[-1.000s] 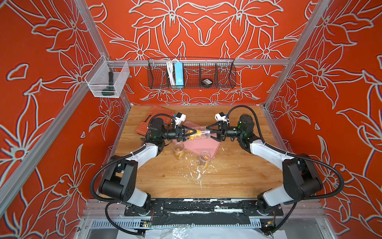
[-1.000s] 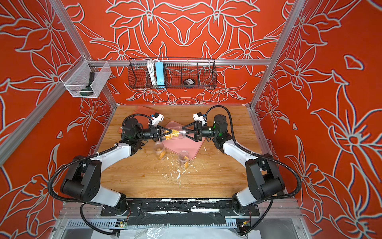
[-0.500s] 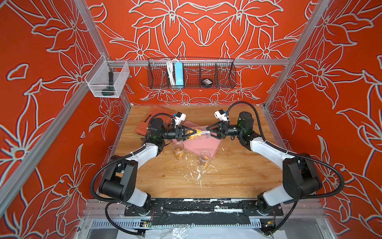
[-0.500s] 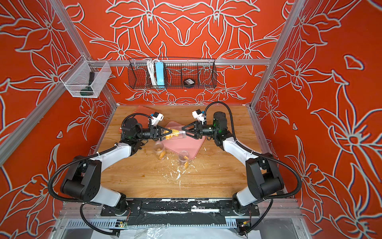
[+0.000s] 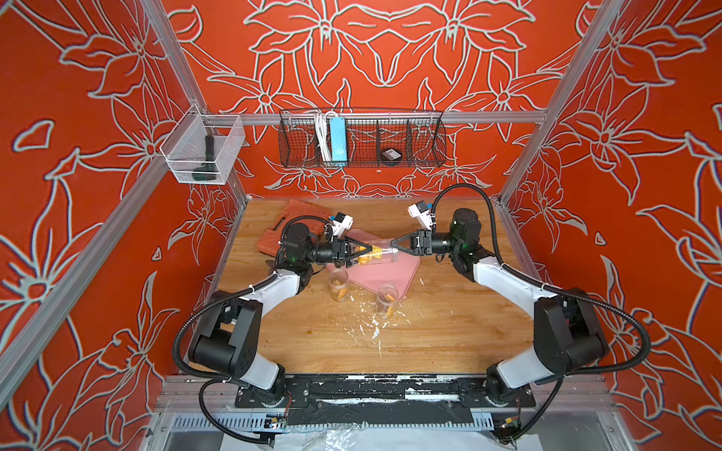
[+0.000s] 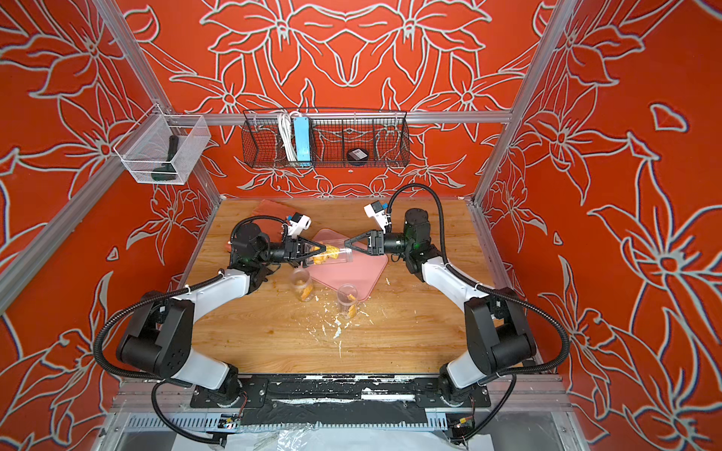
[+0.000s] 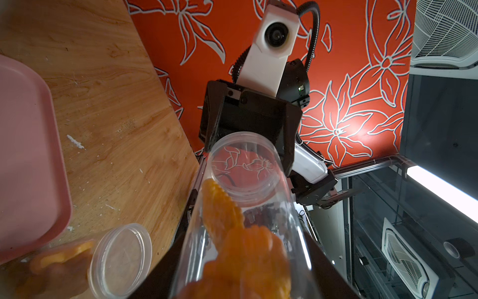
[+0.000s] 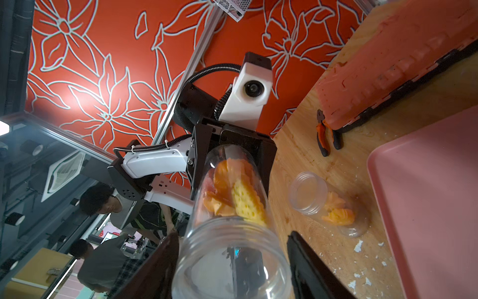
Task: Pour the cookies out of the jar
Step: Unscrew the lid from the jar.
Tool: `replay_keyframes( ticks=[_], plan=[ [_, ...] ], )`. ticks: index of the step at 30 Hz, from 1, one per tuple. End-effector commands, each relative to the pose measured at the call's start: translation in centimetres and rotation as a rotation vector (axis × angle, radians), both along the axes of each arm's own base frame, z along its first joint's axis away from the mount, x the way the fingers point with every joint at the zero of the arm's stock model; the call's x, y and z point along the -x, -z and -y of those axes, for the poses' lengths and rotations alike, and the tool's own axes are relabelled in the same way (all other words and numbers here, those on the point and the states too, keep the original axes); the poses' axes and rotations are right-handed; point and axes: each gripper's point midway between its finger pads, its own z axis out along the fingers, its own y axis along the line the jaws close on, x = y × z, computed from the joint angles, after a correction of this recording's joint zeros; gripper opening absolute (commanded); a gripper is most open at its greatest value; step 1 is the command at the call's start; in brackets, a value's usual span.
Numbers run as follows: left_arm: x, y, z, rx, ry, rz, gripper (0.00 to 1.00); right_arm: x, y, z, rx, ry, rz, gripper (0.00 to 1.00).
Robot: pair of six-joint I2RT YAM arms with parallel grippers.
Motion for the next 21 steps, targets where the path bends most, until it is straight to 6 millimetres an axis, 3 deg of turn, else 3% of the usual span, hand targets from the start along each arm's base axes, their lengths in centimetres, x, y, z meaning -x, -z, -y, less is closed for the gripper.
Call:
replay_keyframes(
  ticks=[1, 3, 4, 8, 10, 13, 21],
  plan=[
    [0.1, -1.2, -0.2, 0.019, 0.008, 0.027, 0.46, 0.4, -0.6, 0.1, 0.0, -0.042, 0.128, 0.59],
    [0.1, -1.0, -0.2, 0.017, 0.007, 0.02, 0.46, 0.3, -0.7, 0.2, 0.014, -0.04, 0.126, 0.8],
    [0.1, -1.0, -0.2, 0.016, 0.007, 0.019, 0.46, 0.2, -0.7, 0.3, 0.022, -0.027, 0.126, 0.85],
    [0.2, -1.0, -0.2, 0.012, 0.005, 0.021, 0.46, -0.1, -0.4, 1.1, 0.075, 0.06, 0.134, 0.94],
    [0.2, -0.9, -0.2, 0.01, 0.005, 0.021, 0.46, -0.2, 0.2, 1.0, 0.095, 0.02, 0.034, 0.95],
    [0.3, -0.8, -0.2, 0.003, 0.004, 0.024, 0.46, -0.7, 0.8, 0.5, 0.066, -0.036, -0.131, 0.87],
    [0.3, -0.7, -0.3, -0.008, 0.002, 0.032, 0.46, 0.5, 1.3, 0.5, 0.041, -0.022, -0.298, 0.82]
  ],
)
